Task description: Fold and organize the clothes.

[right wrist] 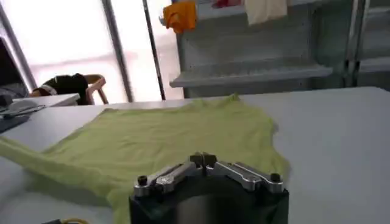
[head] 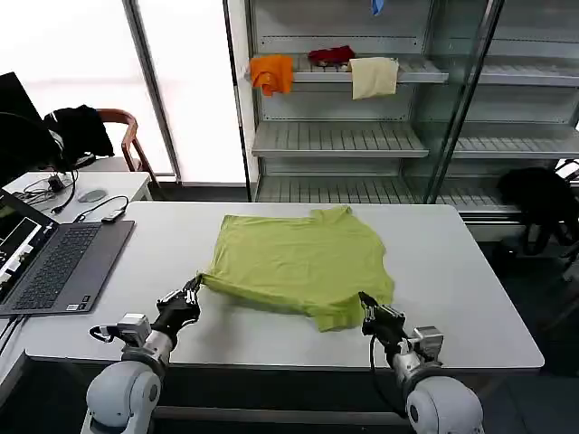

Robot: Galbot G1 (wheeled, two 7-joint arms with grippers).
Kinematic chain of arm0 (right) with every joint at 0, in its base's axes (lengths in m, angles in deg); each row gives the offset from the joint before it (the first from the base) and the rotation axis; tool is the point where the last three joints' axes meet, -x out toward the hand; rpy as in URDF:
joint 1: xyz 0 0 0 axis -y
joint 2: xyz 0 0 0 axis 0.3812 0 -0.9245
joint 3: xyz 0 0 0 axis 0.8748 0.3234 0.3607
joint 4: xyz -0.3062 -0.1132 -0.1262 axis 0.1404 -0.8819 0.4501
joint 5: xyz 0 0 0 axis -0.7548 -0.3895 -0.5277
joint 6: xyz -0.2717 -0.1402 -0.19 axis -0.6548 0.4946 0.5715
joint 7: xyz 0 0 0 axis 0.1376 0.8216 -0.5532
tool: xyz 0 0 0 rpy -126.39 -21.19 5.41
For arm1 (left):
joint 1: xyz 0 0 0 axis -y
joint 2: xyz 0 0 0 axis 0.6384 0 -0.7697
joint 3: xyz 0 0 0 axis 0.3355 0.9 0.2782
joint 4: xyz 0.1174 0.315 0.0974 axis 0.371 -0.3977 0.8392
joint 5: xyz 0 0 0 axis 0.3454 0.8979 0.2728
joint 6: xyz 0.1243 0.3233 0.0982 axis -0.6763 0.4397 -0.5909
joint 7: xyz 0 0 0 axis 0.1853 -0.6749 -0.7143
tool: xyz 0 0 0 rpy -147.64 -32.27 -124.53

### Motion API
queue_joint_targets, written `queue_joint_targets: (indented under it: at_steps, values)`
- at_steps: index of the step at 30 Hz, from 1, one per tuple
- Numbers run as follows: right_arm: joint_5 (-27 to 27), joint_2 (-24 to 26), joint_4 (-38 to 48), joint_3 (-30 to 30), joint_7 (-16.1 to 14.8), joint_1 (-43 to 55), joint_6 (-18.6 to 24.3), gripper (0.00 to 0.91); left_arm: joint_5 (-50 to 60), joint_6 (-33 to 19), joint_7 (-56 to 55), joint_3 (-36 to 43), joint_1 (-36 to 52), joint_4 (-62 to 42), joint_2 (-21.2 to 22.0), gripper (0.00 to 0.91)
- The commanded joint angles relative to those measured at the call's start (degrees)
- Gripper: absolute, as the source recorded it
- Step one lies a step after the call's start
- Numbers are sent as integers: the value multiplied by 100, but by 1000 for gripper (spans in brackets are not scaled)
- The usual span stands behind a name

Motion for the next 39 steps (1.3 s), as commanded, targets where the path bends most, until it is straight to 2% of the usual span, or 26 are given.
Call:
queue_joint_targets:
  at_steps: [1, 13, 21, 22, 23, 24, 31, 39]
  values:
    - [-18, -56, 635, 24, 49, 833, -17, 0, -117, -11, -83, 22, 497, -355, 10, 10]
    - [-151, -83, 1560, 103, 22, 1798, -15, 0, 87, -205, -99, 129, 878, -1132, 22, 10]
    - [-443, -171, 2147, 171, -116, 2103, 35, 0, 286, -308, 59, 167, 1015, -1516, 42, 20]
    - [-473, -177, 2163, 173, -123, 2103, 42, 856, 301, -310, 78, 173, 1031, -1551, 44, 81]
    - [-550, -189, 2203, 170, -154, 2102, 39, 907, 325, -312, 113, 179, 1040, -1572, 49, 252]
    - [-613, -195, 2230, 166, -173, 2100, 47, 907, 363, -319, 150, 189, 1044, -1599, 52, 907]
    - [-804, -201, 2419, 98, -125, 2127, 219, 907, 528, -373, 174, 260, 1172, -1706, 108, 907]
    - [-461, -190, 2468, -124, -41, 2259, 188, 907, 584, -377, 137, 255, 1240, -1631, 71, 907]
